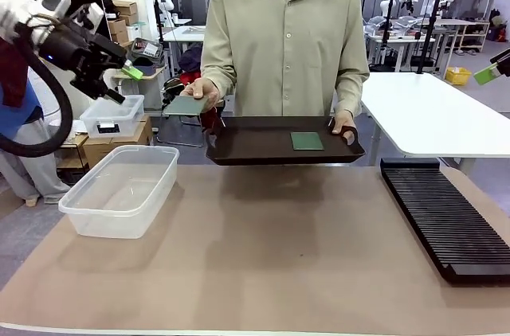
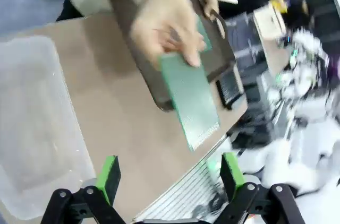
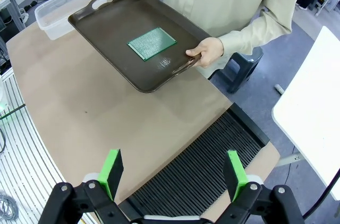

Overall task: Sort PCBs into racks and boxes based on the side picked up.
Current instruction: Pick up the Blank PCB handed by the Human.

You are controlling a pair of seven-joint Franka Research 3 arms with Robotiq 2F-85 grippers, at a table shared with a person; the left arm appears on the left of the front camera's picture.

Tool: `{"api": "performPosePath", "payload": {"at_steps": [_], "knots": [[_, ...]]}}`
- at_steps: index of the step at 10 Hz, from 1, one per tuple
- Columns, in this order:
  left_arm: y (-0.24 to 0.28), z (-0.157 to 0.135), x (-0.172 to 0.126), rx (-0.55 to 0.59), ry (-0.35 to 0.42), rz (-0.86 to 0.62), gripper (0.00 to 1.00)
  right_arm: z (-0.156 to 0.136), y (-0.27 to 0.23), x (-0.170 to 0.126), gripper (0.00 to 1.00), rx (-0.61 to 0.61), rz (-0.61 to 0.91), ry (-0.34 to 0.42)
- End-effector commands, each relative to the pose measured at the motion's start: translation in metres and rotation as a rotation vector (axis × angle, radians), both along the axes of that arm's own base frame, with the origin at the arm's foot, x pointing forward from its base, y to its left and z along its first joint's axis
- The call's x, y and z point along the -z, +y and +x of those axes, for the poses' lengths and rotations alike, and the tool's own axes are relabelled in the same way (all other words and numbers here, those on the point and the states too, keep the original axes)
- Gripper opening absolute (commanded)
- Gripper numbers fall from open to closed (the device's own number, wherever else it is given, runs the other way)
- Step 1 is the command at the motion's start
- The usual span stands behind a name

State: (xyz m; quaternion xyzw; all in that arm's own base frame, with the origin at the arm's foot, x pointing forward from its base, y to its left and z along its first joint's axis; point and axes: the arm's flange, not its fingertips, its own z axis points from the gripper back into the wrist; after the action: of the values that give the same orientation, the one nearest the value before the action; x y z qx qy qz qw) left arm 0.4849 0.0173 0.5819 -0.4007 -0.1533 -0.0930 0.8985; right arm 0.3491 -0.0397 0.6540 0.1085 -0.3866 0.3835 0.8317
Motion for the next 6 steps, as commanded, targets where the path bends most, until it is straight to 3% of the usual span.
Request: {"api": "performPosePath", "payload": {"at_steps": [1, 3, 6], "knots": [[-0.006, 0.037, 0.021, -0.207, 0.136, -0.152, 1.0, 0.0, 0.001, 0.001, 1.0, -0.01, 0.007, 0.004], [-0.014, 0.051, 0.04, -0.217, 0.19, -0.227, 1.0, 0.0, 0.001, 0.001, 1.0, -0.01, 0.007, 0.004], [-0.028, 0.068, 0.057, -0.135, 0.191, -0.353, 1.0, 0.0, 0.001, 0.001, 1.0, -0.01, 0.007, 0.004]]}}
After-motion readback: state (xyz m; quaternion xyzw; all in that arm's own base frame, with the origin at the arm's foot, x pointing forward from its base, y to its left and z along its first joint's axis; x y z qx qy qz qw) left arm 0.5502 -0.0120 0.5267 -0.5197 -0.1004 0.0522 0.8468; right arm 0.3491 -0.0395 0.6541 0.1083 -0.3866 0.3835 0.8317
